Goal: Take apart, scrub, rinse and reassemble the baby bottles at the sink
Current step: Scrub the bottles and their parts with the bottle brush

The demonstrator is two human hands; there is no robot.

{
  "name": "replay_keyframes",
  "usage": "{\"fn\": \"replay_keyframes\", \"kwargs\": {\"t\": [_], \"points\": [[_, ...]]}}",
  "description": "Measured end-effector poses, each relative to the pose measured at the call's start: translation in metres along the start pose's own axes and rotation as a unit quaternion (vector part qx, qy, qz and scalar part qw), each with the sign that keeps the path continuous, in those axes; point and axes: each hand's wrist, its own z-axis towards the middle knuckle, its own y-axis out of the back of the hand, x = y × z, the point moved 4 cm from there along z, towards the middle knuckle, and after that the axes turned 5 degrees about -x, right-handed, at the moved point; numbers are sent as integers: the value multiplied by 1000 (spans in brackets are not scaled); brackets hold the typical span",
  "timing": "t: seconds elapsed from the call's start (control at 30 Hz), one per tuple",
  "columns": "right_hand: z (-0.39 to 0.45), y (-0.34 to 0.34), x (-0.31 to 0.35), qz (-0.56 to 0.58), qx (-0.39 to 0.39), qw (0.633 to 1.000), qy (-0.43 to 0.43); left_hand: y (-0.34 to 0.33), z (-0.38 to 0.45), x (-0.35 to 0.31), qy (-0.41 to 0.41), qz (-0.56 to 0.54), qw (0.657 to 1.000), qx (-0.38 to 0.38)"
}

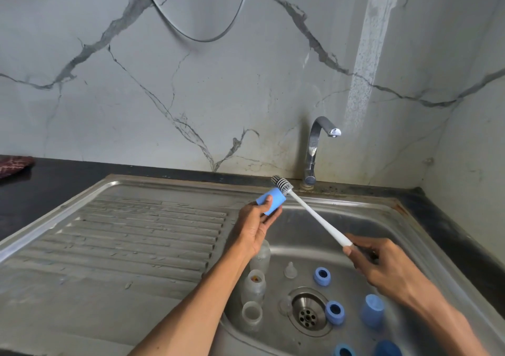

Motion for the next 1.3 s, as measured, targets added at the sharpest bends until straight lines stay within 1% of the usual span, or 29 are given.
{"fn": "replay_keyframes", "kwargs": {"t": [0.1, 0.17, 0.27, 0.33, 0.47, 0.53, 0.57, 0.63, 0.67, 0.7, 0.77, 0.83, 0.9, 0.97, 1.0, 1.03, 1.13, 1.2, 1.23, 1.3], "points": [[1, -1, 0, 6, -8, 1000, -2, -10, -5, 11, 3, 117, 993, 31], [1, 1, 0, -9, -10, 1000, 3, -11, -5, 10, -16, 163, 986, 32], [-1, 3, 2, -10, -6, 1000, 13, 1, 3, -3, -57, 157, 986, -12], [-1, 3, 2, -5, -3, 1000, 18, 5, 5, -8, -82, 154, 984, -27], [-1, 9, 1, -2, 4, 1000, 7, 2, 3, -9, -104, 150, 983, -30], [-1, 9, 2, 6, -1, 1000, 4, 0, 2, -5, -99, 161, 982, 0], [-1, 7, 2, 17, -4, 1000, -4, -2, 1, -1, -96, 181, 979, 25], [-1, 4, 1, 28, -4, 999, -15, -7, 0, 9, -109, 269, 956, 50], [-1, 4, 1, 28, -2, 999, -17, -9, -2, 11, -125, 308, 942, 46], [-1, 5, 1, 29, 0, 999, -19, -10, -2, 9, -142, 321, 936, 32], [-1, 9, 2, 39, 5, 999, -22, -8, -1, -2, -169, 302, 938, -1], [-2, 9, 4, 49, 9, 999, -18, -2, 0, -13, -186, 279, 942, -15], [-2, 8, 5, 52, 7, 998, -17, -2, 0, -13, -192, 291, 937, 5], [-1, 8, 4, 53, 0, 998, -24, -6, -1, -3, -192, 321, 927, 41], [-1, 9, 2, 52, -1, 998, -27, -8, -1, -1, -196, 332, 921, 46], [0, 10, 2, 51, -1, 998, -29, -9, -1, -1, -204, 336, 919, 38], [-2, 10, 4, 49, 19, 998, -23, 1, 2, -13, -229, 326, 917, -28], [-3, 7, 7, 52, 35, 998, -15, 8, 2, -17, -228, 316, 919, -60], [-3, 6, 8, 52, 36, 998, -15, 9, 2, -16, -219, 314, 922, -61], [-3, 5, 6, 44, 27, 999, -15, 5, 2, -5, -179, 328, 927, -24]]}}
